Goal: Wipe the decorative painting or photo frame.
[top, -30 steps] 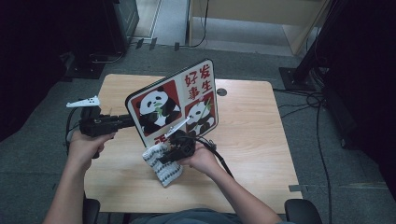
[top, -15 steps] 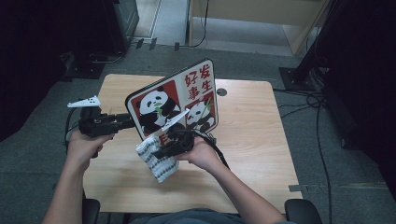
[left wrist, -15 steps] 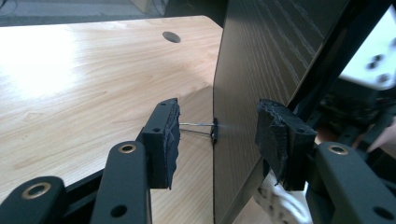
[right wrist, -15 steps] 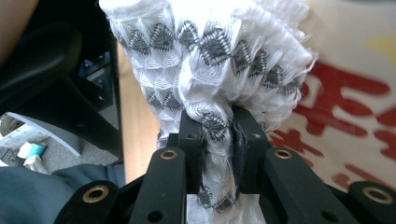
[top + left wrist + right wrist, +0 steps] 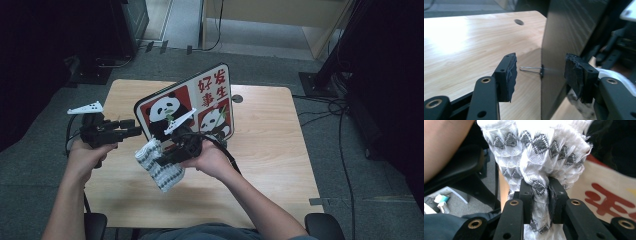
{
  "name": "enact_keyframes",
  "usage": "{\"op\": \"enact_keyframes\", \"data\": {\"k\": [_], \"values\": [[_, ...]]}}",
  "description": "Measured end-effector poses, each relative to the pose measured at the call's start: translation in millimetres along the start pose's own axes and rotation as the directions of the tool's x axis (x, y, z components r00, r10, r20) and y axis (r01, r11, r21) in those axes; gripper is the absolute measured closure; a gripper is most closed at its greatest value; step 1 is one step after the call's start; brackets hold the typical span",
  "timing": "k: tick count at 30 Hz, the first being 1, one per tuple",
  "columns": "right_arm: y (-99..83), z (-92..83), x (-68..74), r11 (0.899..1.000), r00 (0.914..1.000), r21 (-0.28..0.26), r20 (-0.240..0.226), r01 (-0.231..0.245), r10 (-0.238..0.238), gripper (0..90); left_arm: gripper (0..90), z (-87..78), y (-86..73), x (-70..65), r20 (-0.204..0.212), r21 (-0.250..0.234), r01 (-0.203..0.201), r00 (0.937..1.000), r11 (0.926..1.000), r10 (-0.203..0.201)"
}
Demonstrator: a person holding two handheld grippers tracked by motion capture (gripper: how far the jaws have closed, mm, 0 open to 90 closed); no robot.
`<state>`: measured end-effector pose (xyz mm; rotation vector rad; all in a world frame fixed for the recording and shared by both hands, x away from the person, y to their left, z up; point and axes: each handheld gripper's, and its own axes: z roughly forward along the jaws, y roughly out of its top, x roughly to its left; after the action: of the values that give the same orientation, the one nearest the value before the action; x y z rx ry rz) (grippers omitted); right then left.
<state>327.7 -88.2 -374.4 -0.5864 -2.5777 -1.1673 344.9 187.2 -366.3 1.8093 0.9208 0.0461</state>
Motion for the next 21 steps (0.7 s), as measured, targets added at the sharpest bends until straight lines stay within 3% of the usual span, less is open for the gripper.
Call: {"op": "enact_keyframes", "data": {"k": [9,15,21], "values": [[19.9,-2.1,11.7,1.0,0.9995,0.006,-0.008,0.031,-0.031,76.8,48.6,-9.6,-0.9,3.1,-0.002,-0.051,0.006,1.0,0.9987,-0.007],[33.5,0.4,17.6,0.999,0.9983,0.007,-0.028,0.052,-0.052,76.8,45.8,-20.2,-3.4,7.8,-0.034,-0.063,0.02,0.9992,0.9978,-0.022],[50.6,0.1,21.2,0.998,0.9975,0.001,-0.031,0.064,-0.064,76.7,43.0,-26.3,-4.9,8.3,-0.038,-0.067,0.028,0.9988,0.9974,-0.031]]}}
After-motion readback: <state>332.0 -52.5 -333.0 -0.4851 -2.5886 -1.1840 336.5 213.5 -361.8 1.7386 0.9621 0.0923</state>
